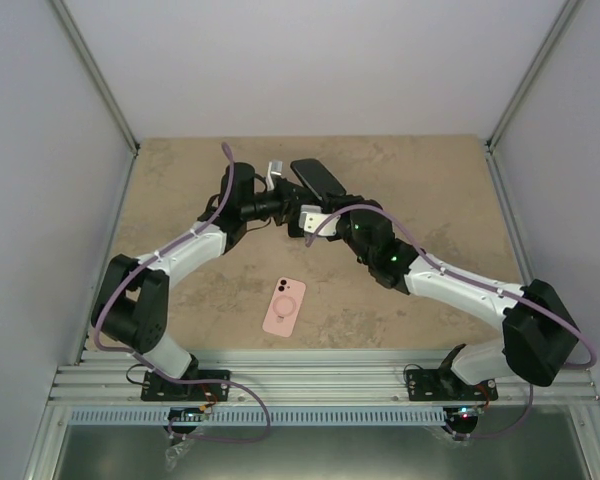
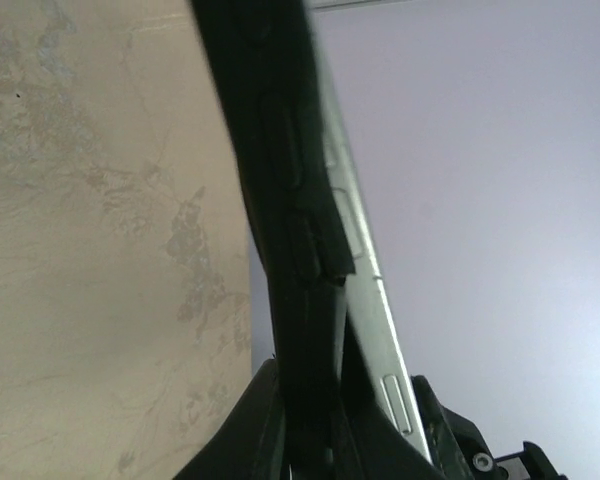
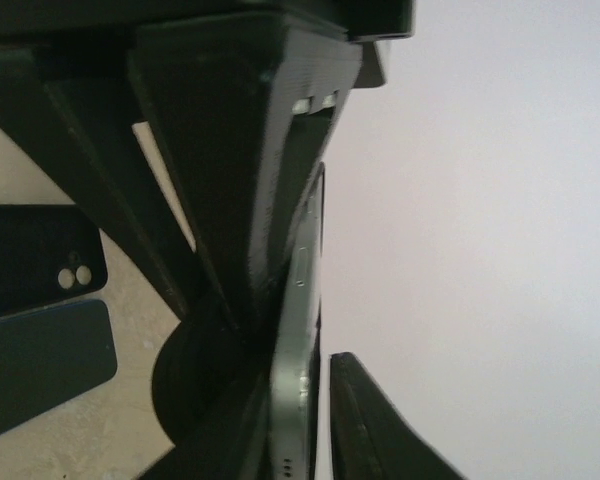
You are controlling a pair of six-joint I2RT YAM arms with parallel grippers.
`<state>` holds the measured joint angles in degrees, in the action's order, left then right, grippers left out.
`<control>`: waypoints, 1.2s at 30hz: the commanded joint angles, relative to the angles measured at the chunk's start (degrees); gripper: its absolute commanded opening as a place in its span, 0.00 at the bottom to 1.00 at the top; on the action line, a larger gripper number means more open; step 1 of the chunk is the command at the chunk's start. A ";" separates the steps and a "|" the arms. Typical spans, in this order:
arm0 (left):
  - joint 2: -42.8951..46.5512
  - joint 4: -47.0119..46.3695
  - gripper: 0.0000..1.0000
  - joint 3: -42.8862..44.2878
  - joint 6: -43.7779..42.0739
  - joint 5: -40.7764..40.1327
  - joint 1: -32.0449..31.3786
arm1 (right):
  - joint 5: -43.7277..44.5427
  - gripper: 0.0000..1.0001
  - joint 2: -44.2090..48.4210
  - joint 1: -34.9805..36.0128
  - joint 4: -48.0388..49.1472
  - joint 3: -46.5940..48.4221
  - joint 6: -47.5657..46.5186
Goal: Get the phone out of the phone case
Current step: Remove the phone case from the phone.
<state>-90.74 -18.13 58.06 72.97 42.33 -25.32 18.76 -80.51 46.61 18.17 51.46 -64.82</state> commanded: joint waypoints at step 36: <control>1.74 21.65 0.00 1.13 -23.21 -6.35 5.45 | -18.52 0.01 7.66 -10.40 -32.57 19.82 29.23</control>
<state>-89.10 0.01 57.80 53.87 37.71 -21.39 4.67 -75.24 38.57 -11.75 69.17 -40.47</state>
